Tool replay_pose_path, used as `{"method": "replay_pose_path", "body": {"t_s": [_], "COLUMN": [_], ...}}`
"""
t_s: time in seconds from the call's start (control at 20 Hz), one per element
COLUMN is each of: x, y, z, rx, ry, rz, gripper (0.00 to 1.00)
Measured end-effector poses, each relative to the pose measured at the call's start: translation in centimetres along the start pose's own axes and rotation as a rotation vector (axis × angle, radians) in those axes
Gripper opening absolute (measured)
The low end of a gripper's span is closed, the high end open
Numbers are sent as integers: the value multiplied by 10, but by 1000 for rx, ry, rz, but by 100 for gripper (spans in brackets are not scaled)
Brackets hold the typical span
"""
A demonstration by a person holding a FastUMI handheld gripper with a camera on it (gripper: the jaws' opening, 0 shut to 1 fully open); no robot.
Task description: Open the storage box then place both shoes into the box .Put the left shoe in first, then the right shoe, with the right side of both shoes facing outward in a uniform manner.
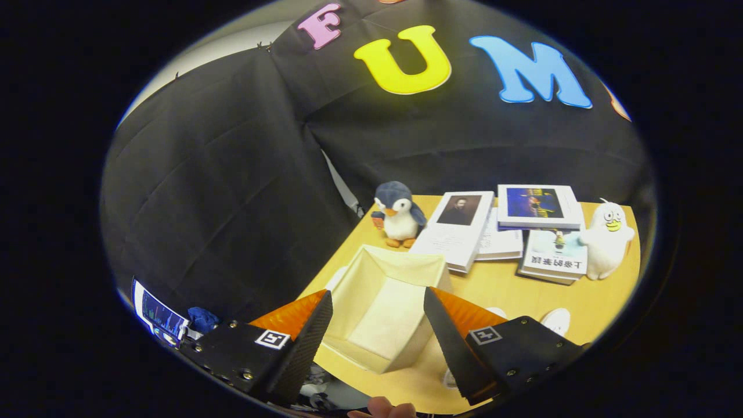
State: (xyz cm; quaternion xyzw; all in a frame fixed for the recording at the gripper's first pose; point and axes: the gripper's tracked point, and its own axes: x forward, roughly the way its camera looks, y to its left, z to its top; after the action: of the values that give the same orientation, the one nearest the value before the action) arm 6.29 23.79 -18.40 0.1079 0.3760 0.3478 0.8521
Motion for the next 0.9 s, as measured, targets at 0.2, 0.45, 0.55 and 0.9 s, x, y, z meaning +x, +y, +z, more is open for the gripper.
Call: {"method": "replay_pose_path", "body": {"t_s": [0.2, 0.45, 0.55, 0.9], "x": [-20, -33, -34, -12], "y": [-50, -94, -108, -142], "z": [-29, -69, -91, -170], "rx": [18, 55, 40, 40], "ry": [-1, 12, 44, 193], "rz": [-95, -190, -223, -282], "gripper": [96, 96, 96, 97]}}
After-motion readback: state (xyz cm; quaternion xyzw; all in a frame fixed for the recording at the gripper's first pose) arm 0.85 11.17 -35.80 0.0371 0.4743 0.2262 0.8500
